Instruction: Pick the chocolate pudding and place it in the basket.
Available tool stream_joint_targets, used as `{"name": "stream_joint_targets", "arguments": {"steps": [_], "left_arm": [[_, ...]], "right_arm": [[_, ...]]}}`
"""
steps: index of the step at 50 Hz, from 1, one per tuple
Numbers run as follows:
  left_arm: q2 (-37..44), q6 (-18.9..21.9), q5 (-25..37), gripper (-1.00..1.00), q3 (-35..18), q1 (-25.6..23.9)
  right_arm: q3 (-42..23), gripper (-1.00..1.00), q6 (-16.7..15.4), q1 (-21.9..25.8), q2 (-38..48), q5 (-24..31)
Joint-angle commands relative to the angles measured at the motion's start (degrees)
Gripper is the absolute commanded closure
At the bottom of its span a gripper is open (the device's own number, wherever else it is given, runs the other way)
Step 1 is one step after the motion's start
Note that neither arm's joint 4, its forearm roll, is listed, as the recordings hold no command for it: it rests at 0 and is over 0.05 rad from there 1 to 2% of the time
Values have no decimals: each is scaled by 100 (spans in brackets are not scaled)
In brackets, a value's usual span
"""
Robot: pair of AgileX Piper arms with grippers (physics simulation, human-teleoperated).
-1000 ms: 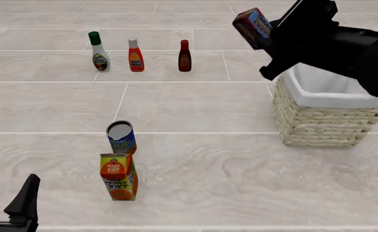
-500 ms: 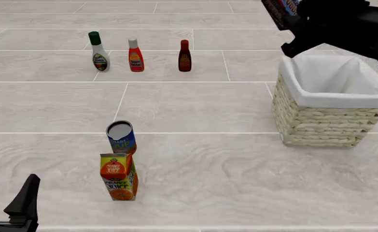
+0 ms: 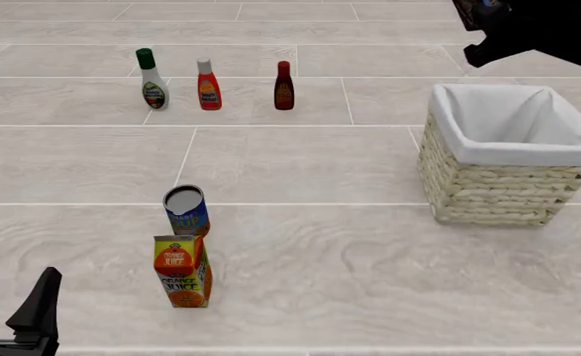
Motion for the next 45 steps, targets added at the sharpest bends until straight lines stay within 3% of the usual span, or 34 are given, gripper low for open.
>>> {"name": "stream_joint_targets", "arguments": {"steps": [1,26,31,45], "left_arm": [[-11,-8,-14,-100,15,2],[-10,-9,-14,-100,15,2],[-11,-8,-14,-100,15,2],[-10,-9,-14,-100,15,2]], "right_arm": [[-76,100,130,-331,21,-14],[-67,100,19,-843,96,50],[-313,100,14,-934,259,299],[-899,100,-462,-1055,792,1065]]}}
